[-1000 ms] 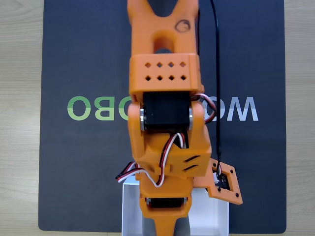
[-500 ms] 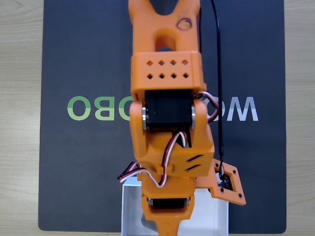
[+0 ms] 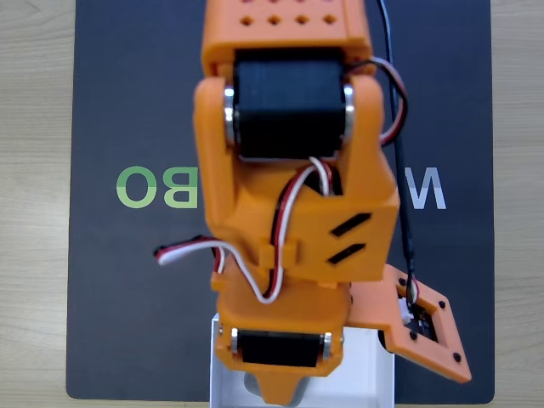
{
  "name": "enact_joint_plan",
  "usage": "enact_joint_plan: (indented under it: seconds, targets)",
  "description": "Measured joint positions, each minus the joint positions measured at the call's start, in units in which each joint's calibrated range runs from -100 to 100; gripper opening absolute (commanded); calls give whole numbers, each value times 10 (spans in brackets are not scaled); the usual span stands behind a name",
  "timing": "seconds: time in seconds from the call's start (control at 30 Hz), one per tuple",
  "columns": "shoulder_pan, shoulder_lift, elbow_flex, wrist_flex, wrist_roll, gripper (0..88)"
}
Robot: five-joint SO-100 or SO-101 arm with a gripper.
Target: Grab the usb to bin
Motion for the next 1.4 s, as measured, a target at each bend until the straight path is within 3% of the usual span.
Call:
enact_joint_plan:
  seconds: [0.2,0.47,0.6,0.8,1.1,1.4]
  targets:
    - [11,-244,244,0,-1,27]
    - [52,-595,751,-54,2,27]
    - [77,-784,1019,-121,37,27]
    - [72,-1070,1300,-97,70,27]
    - [67,-1392,1440,91,70,27]
    - [63,-1401,1441,100,69,28]
